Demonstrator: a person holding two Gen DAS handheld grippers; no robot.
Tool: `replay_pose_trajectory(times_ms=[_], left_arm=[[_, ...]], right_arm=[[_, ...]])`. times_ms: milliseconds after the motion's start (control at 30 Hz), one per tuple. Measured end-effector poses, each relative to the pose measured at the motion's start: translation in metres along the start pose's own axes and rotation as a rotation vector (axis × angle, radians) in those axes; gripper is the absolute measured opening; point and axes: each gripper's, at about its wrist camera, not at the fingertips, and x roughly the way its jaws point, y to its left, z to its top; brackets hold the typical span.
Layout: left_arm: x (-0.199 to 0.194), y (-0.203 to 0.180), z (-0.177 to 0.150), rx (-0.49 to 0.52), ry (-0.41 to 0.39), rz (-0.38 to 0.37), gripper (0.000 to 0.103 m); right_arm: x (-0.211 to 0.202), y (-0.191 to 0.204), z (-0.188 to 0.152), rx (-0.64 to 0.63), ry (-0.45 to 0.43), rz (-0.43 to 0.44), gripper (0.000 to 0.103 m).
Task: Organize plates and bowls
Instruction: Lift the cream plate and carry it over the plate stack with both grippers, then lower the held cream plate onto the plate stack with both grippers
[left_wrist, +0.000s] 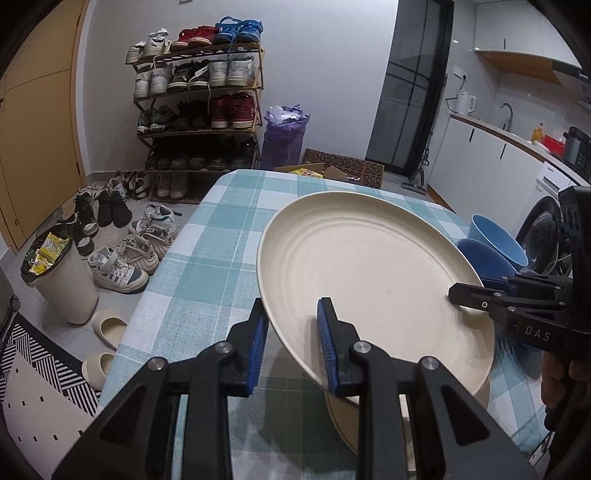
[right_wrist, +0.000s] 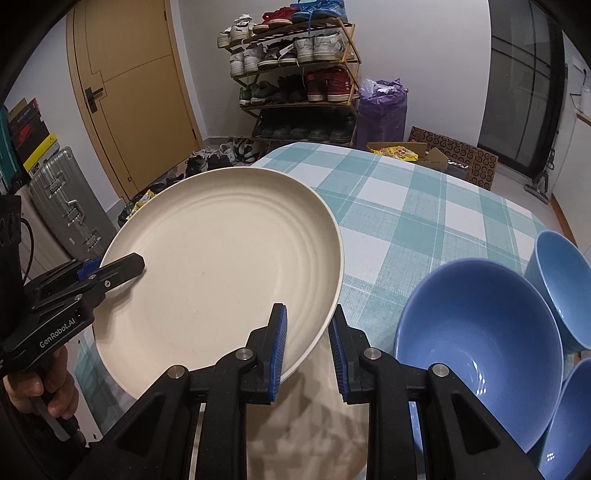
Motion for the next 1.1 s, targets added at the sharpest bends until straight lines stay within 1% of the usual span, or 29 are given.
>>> replay_pose_trajectory(times_ms=[333, 867, 1000, 1100], left_arm=[[-0.008, -0.009, -0.01, 0.015, -0.003, -0.018, 0.025], [-0.009, -0.021, -0.027, 0.027, 0.01, -0.03, 0.025], [-0.006, -0.026, -0.032, 0.053, 0.029, -0.027, 0.026], [-0.005, -0.026, -0.036, 0.048, 0.036, -0.034, 0.026]], right_arm=[[-0.014, 0.0, -0.015, 0.012, -0.011, -0.023, 0.023], [-0.029, 0.001, -0.033, 0.021, -0.02, -0.056, 0.023], [-0.032, 0.002, -0.037, 0.014, -0.017, -0.071, 0.023], [-0.035, 0.001, -0.041, 0.022, -0.012, -0.073, 0.023]])
